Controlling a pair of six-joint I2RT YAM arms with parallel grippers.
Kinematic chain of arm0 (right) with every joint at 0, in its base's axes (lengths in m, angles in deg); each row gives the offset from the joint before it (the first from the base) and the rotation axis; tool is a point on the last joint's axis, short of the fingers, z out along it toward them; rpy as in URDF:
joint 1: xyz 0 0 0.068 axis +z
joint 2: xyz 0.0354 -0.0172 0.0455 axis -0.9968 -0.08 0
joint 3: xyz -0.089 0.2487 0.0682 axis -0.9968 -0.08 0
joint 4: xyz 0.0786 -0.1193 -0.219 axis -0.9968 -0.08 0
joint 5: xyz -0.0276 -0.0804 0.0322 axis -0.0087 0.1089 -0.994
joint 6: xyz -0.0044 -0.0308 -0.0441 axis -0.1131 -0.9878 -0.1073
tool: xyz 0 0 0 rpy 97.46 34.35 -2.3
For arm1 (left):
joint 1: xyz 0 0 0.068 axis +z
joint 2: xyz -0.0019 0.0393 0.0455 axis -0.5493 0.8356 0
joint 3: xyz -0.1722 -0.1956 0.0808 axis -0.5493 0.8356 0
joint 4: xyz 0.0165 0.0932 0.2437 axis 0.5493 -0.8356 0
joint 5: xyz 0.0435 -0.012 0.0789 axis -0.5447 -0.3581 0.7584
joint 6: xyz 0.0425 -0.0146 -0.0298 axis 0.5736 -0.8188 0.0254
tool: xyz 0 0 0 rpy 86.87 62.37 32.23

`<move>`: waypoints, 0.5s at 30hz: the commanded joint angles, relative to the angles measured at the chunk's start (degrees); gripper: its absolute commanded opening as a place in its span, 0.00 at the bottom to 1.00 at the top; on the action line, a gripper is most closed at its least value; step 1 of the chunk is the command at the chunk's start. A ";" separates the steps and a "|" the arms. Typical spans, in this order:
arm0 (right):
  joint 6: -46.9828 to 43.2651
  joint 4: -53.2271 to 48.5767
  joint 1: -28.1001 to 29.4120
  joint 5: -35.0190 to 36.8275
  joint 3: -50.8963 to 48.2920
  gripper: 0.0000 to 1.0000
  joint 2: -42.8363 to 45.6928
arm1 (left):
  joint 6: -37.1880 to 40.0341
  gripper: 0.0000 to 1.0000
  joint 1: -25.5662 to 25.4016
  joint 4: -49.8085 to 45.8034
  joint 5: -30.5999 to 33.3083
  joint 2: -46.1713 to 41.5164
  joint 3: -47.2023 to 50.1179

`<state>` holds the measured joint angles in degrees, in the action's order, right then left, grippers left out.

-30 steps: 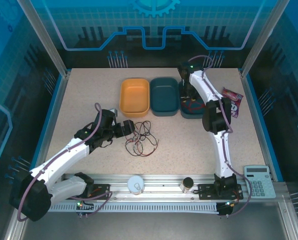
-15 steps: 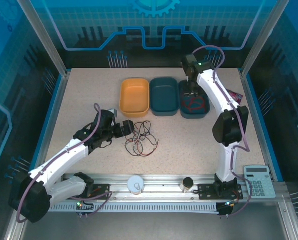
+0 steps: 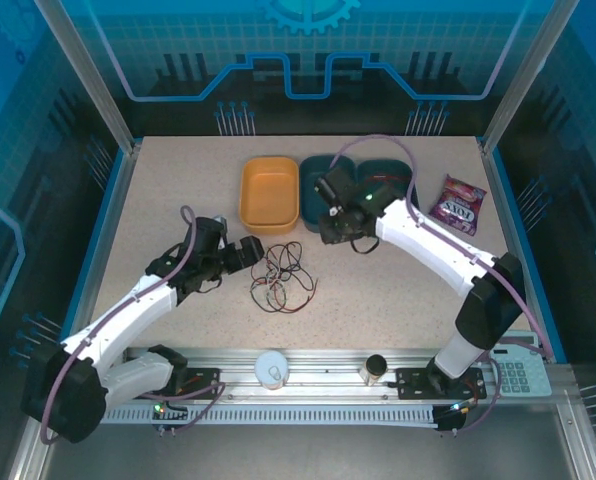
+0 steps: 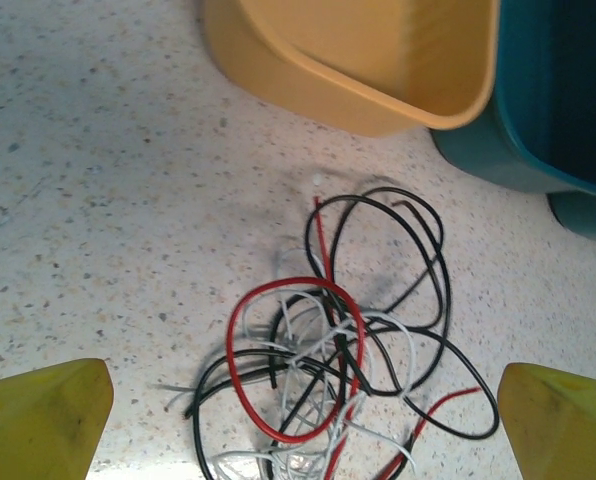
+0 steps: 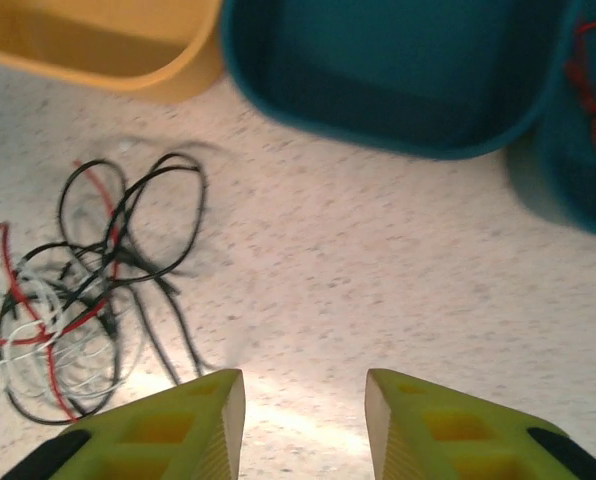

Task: Untangle the cables
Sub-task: Pick up the cable.

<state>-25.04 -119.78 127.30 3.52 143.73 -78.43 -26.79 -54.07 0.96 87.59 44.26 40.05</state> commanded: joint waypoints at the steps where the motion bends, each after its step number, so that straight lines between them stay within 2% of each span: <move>1: 7.14 7.26 4.75 0.48 -5.16 0.36 2.14 | -3.35 0.99 2.74 0.26 -3.92 0.91 1.73; 7: 9.30 10.95 15.18 3.52 -8.87 0.34 0.47 | -4.24 0.99 6.70 -0.37 -5.59 2.25 1.92; 15: 9.23 10.44 25.83 5.47 -3.61 0.34 -11.43 | -5.58 0.99 10.11 0.08 -8.16 2.78 2.61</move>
<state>-17.15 -109.20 151.32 6.73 137.59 -86.28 -31.03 -44.98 0.98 81.95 46.75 41.96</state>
